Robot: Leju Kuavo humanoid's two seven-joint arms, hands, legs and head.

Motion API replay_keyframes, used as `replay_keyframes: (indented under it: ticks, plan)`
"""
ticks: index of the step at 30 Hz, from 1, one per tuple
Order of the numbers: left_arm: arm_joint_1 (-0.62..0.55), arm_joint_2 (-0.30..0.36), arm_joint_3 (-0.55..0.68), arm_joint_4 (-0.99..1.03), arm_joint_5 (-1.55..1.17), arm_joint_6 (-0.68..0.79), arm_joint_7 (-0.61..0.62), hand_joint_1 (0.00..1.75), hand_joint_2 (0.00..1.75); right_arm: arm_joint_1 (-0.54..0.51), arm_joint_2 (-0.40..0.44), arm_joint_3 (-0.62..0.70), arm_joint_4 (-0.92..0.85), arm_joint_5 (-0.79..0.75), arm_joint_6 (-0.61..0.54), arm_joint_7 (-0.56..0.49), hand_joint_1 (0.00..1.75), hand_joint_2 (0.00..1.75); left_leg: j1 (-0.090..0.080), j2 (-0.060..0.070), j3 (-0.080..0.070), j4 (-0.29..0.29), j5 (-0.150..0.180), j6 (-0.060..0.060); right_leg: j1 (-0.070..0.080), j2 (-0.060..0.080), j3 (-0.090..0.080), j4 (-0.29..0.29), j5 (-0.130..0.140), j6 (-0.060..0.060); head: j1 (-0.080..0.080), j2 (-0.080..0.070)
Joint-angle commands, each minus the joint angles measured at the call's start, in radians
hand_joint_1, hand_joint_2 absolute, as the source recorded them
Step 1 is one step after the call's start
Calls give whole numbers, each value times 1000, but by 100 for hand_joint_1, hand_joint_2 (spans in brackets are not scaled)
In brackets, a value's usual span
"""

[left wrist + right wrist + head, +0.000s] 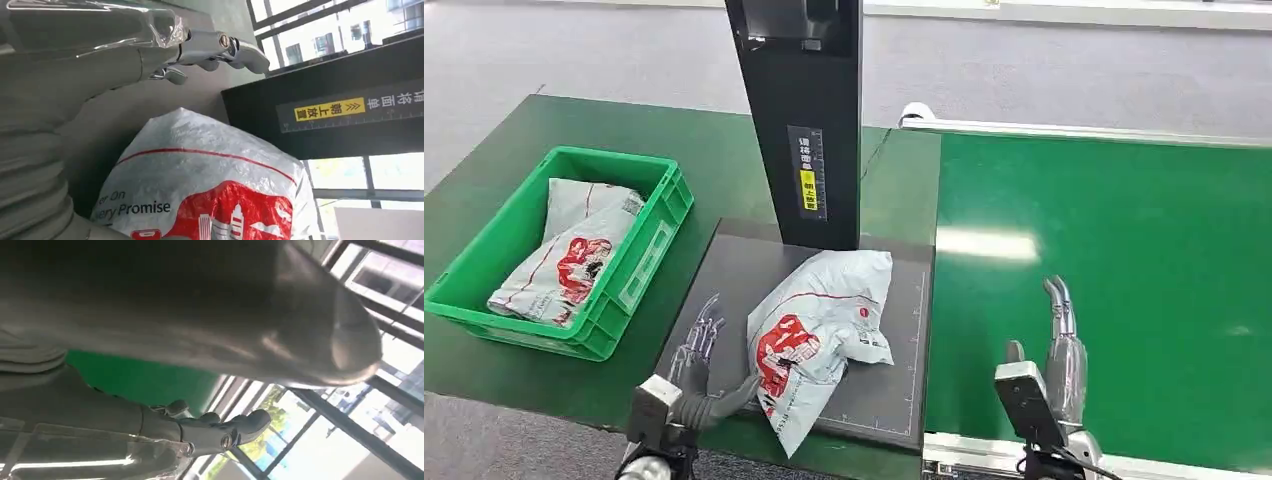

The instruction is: Moved the parcel from conveyor to table for the left to box.

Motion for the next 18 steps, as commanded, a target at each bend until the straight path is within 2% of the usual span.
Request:
replay_keyframes:
  ticks: [1,9,18]
  plan:
    - [17,-3,74,-63,-25,1,21,0,175,44,37,-70,-8,8,9,1,0,0,0,-4,-1,0,0,1,0,3,-1,0,0,-1,0,0]
    - [34,-11,98,-112,-59,-17,18,0,175,33,53,-72,-4,14,21,-4,0,0,1,-4,-1,0,0,2,0,4,-1,-1,1,-1,0,0]
    - [42,-27,42,-111,-132,-31,50,0,175,29,65,-72,-10,16,32,-17,0,0,0,-5,-1,-1,1,2,0,3,0,-1,0,-1,0,0]
